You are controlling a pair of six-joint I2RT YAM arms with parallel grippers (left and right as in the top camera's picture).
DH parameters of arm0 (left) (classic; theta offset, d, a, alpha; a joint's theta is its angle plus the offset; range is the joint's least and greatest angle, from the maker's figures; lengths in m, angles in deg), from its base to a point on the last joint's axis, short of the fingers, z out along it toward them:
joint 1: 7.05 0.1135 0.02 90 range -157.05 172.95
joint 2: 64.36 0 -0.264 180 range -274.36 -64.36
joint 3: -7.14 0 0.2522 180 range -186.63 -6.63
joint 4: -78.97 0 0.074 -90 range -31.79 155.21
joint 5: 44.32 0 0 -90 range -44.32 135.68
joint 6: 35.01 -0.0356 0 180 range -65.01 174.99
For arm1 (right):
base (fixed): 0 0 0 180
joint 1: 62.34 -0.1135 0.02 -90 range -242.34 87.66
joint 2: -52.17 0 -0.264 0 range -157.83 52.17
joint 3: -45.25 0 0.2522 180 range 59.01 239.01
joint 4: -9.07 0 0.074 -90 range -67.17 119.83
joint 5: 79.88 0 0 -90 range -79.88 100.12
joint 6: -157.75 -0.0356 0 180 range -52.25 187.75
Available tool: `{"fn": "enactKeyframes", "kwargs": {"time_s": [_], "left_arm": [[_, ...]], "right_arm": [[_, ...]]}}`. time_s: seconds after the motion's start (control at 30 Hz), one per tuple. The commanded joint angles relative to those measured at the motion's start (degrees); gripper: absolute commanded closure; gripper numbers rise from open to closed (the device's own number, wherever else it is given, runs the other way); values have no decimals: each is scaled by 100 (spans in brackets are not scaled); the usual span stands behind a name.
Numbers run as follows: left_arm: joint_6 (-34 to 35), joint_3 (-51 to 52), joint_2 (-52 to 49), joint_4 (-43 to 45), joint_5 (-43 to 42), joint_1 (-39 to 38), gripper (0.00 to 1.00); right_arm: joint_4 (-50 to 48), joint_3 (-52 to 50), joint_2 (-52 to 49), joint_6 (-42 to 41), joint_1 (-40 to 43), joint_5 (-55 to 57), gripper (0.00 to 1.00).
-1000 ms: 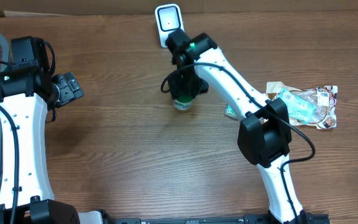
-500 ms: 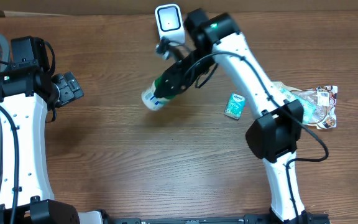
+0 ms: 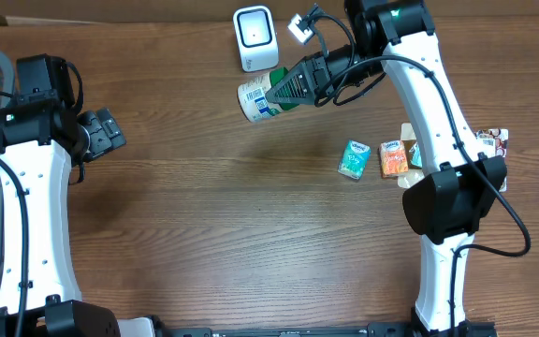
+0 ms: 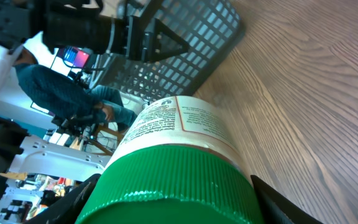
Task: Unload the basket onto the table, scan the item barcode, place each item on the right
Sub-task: 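Tilt the jar sideways, turning its label toward the scanner, then raise the tilted jar close to the scanner face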
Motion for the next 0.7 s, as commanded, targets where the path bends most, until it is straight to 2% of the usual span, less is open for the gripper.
{"fn": "enactKeyframes", "kwargs": {"time_s": [0.0, 0.23, 0.37, 0.43, 0.6, 0.67], "left_arm": [[-109, -7, 11, 15, -26, -11, 1], [-109, -7, 11, 15, -24, -13, 0], [-109, -7, 11, 15, -24, -11, 0], [-109, -7, 11, 15, -24, -11, 0], [-109, -7, 11, 15, -24, -11, 1], [-109, -7, 11, 17, -26, -11, 0]], "right_arm": [[-11, 192, 411, 7, -39, -378, 36], [-11, 190, 428, 2, -42, -157, 37], [-136, 188, 428, -31, -286, 940, 37], [-334, 184, 428, -258, -514, 1908, 37], [-1130, 177, 321, -1272, -1191, 5217, 37], [-1504, 177, 214, -1392, -1423, 6376, 39]]}}
